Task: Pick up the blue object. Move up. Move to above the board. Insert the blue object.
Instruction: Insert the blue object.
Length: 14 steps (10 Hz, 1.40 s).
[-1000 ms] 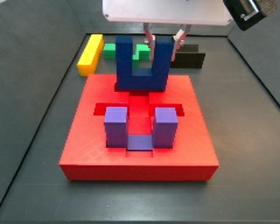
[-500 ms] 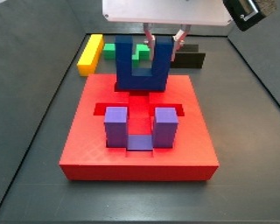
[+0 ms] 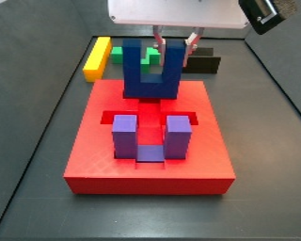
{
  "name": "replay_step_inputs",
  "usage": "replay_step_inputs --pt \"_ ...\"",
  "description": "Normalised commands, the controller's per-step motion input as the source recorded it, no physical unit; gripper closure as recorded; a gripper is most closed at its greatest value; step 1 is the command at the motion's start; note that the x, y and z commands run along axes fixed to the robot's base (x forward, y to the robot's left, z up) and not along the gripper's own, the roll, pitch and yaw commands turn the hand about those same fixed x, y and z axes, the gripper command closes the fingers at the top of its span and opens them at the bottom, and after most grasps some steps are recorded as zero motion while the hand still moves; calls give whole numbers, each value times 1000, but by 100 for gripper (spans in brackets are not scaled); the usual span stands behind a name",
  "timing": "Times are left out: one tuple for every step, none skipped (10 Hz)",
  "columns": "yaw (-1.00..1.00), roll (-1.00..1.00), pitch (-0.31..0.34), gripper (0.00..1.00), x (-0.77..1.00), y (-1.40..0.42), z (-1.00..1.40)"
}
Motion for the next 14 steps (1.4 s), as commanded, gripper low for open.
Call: replay_step_inputs --pt "-40 0 0 100 -80 0 -71" --pt "-69 0 0 100 -103 0 -103" --pt "-60 -6 0 100 -26 0 -106" --pt "-54 0 -29 100 0 0 -149" --pt "-37 0 -56 100 54 0 -246" --pt "-23 0 -90 100 63 0 -391" --pt "-9 0 -87 100 83 0 -460" --pt "0 31 -67 100 117 0 -480" --pt "0 30 -54 100 123 0 -469" --pt "0 27 -59 100 100 -26 -483" --pt "0 74 -57 100 17 -83 -494" --pt "0 146 -20 100 0 -160 -397" --pt "0 36 -11 100 -14 -20 0" --pt "0 0 0 100 0 0 0"
